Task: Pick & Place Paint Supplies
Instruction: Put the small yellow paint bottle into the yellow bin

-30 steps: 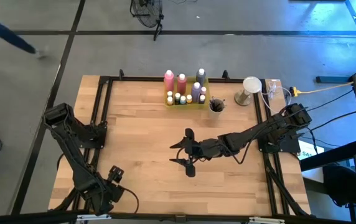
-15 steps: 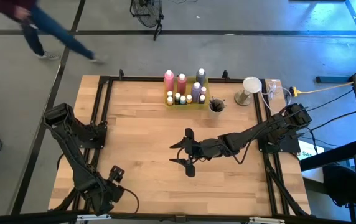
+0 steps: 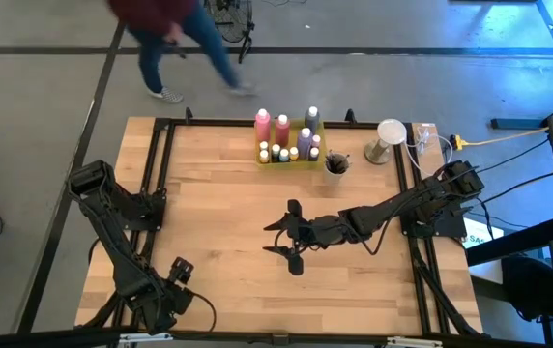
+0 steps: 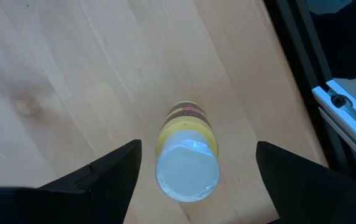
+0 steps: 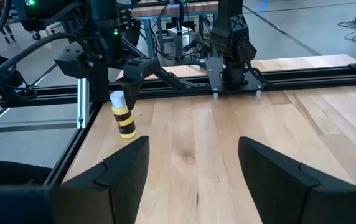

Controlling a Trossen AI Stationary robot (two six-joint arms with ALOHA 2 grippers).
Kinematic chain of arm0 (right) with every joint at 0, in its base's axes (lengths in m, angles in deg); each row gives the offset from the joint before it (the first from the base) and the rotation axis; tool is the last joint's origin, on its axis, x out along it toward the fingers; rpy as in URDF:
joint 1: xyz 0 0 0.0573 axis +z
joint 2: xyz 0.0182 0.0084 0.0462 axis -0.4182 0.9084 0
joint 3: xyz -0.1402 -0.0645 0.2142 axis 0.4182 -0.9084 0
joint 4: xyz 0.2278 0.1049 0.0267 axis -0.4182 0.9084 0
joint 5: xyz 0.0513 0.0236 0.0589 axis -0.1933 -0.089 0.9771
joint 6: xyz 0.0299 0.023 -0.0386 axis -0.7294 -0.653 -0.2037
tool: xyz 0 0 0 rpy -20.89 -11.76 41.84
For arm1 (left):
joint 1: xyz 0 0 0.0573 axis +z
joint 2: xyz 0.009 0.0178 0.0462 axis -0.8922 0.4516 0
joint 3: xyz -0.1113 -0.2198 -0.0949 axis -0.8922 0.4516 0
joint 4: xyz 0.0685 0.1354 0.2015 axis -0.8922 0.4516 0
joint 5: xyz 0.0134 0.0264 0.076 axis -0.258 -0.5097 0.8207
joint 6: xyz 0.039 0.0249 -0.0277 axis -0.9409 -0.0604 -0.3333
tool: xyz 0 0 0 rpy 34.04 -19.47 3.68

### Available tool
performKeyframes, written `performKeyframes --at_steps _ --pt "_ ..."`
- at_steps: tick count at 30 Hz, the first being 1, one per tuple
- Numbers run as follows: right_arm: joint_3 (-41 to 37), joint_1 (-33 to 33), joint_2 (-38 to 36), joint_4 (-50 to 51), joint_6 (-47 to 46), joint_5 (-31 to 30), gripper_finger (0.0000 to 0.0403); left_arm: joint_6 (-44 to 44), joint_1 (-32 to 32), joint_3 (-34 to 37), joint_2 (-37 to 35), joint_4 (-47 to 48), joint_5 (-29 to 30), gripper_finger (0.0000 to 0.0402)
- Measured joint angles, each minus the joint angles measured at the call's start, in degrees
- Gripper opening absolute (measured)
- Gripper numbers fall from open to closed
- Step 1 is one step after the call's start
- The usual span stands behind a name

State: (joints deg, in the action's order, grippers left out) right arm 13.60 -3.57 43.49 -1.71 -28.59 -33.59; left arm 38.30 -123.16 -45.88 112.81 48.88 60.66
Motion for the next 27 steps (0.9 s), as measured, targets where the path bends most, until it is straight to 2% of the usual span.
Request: performKeyframes --at_steps 16,27 --pt "0.0 0.0 0.0 0.0 0.0 0.0 0.025 0.0 0.0 0.0 0.0 0.4 1.5 0.0182" --pt "0.0 0.0 0.0 0.0 0.0 0.0 0.025 -0.9 0.0 0.0 -0.1 -0.4 2.0 0.015"
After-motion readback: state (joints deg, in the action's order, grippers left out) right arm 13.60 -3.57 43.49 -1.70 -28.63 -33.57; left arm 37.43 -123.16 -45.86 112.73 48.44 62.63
